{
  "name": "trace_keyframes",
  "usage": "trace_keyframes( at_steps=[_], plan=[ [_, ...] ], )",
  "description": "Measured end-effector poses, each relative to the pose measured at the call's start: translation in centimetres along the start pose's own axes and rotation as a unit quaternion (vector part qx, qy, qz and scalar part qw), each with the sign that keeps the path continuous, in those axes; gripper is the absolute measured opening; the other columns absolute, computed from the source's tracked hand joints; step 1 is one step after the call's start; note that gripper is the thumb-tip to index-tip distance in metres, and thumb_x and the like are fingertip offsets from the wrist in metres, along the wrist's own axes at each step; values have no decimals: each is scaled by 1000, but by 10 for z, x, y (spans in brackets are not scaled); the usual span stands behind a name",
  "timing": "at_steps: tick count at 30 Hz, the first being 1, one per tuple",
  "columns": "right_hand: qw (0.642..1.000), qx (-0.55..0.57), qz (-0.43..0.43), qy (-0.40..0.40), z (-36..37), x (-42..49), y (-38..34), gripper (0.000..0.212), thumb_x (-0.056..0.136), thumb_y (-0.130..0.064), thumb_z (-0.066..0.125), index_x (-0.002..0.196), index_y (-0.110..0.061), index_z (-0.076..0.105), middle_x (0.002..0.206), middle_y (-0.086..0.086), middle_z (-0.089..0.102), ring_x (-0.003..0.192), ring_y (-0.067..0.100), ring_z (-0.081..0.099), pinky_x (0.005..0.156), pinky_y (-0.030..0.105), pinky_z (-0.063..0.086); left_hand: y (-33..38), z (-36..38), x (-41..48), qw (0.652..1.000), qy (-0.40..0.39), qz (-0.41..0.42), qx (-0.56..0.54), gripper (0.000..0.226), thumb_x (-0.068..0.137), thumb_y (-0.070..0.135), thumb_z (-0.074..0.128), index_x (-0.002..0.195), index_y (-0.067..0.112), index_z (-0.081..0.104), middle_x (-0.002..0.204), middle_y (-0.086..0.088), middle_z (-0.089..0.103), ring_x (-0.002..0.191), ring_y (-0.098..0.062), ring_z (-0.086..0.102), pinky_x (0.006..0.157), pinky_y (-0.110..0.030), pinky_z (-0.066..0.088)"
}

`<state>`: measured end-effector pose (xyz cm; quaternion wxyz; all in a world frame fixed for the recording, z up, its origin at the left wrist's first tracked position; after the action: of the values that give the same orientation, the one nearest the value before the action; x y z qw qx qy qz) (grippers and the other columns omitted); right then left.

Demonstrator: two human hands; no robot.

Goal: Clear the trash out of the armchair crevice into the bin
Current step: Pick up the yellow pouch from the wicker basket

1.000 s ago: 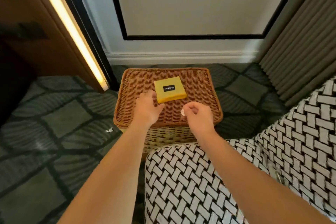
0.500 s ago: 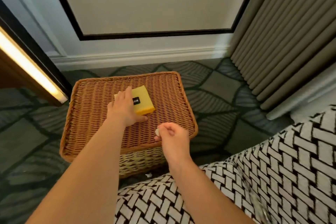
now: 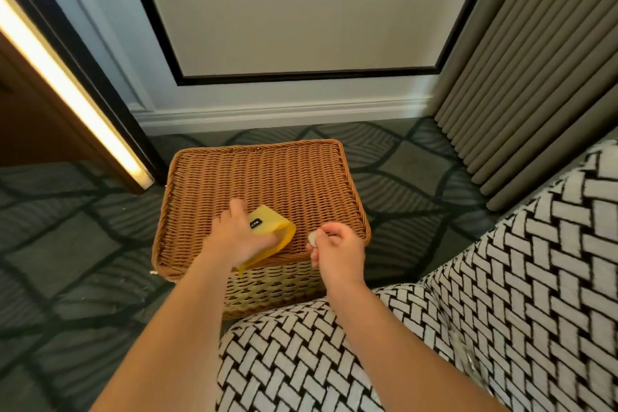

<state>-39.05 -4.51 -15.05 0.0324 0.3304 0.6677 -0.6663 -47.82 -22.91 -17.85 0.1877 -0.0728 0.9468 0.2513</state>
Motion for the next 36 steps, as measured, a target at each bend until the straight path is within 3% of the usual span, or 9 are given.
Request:
trace_keyframes(
  at_steps=[4, 10, 13, 18, 23, 27, 29, 32, 36],
  plan=[
    [997, -66, -41, -3, -3, -24, -16, 9, 91, -12, 54, 99, -11, 59, 70, 2, 65, 54, 6, 57, 52, 16, 45, -4, -13, -47, 958, 15, -70, -279, 86, 69, 58, 68, 135, 29, 20, 122, -9, 47, 102, -30, 53, 89, -46, 48],
    [995, -29, -91, -29, -22, -92, -42, 3, 89, -12, 58, 91, -11, 61, 72, 2, 67, 55, 4, 60, 58, 18, 51, 10, -30, -134, 882, 36, -46, -467, 55, 85, 55, 51, 131, 30, 32, 127, -6, 48, 109, -26, 53, 83, -39, 44],
    [990, -17, -129, -50, -38, -127, -58, 8, 88, -13, 61, 94, -8, 60, 75, 3, 69, 55, 5, 62, 62, 20, 54, 27, -37, -182, 869, 27, 1, -495, 40, 85, 58, 46, 116, 37, 32, 115, 1, 51, 104, -23, 56, 79, -37, 45],
    [974, 34, -198, -106, -79, -209, -94, 6, 86, -11, 63, 90, -7, 60, 78, 6, 70, 62, 11, 64, 62, 19, 54, 59, -36, -260, 851, 2, 38, -523, 89, 55, 81, 54, 124, 28, 36, 118, -3, 50, 103, -23, 54, 89, -45, 47],
    [950, -3, -277, -143, -130, -292, -111, 7, 83, -14, 66, 82, -11, 61, 58, -5, 62, 49, 3, 52, 52, 17, 44, 82, 10, -318, 827, -61, 5, -559, 89, 57, 83, 54, 123, 24, 47, 116, -6, 58, 93, -10, 58, 74, -31, 47],
    [927, -68, -336, -151, -166, -334, -112, 9, 83, -15, 67, 78, -16, 60, 50, -9, 56, 49, 5, 50, 58, 26, 48, 124, 14, -383, 804, -55, 108, -582, 39, 87, 47, 44, 88, 9, 52, 69, 0, 57, 56, 1, 57, 51, -16, 46],
    [922, -109, -347, -133, -186, -345, -107, 10, 85, -15, 65, 78, -18, 58, 46, -12, 54, 43, 1, 47, 48, 18, 43, 145, 30, -422, 793, -104, 77, -595, 43, 96, 45, 30, 78, 14, 54, 59, 1, 52, 51, -5, 53, 42, -16, 41],
    [909, -187, -366, -72, -220, -350, -98, 6, 87, -24, 62, 82, -22, 58, 54, -12, 56, 42, 1, 46, 46, 17, 35, 154, 65, -453, 795, -173, 0, -582, 67, 83, 74, 22, 72, 24, 64, 60, 0, 59, 66, -14, 51, 62, -25, 42],
    [872, -321, -369, 5, -265, -349, -89, 6, 87, -33, 59, 86, -27, 58, 74, -14, 62, 67, 12, 59, 63, 30, 48, 162, 84, -476, 795, -156, -56, -583, 67, 75, 78, 38, 111, 26, 60, 103, -6, 69, 98, -25, 63, 89, -44, 49]
  ],
)
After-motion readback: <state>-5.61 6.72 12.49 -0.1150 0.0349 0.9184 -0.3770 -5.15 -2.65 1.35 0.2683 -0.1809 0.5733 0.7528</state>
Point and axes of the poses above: each hand's wrist, its own x-axis towards the middle knuckle, its own z-axis out of the palm, y = z × x, the point moved 9 cm from there along x, towards the middle knuckle
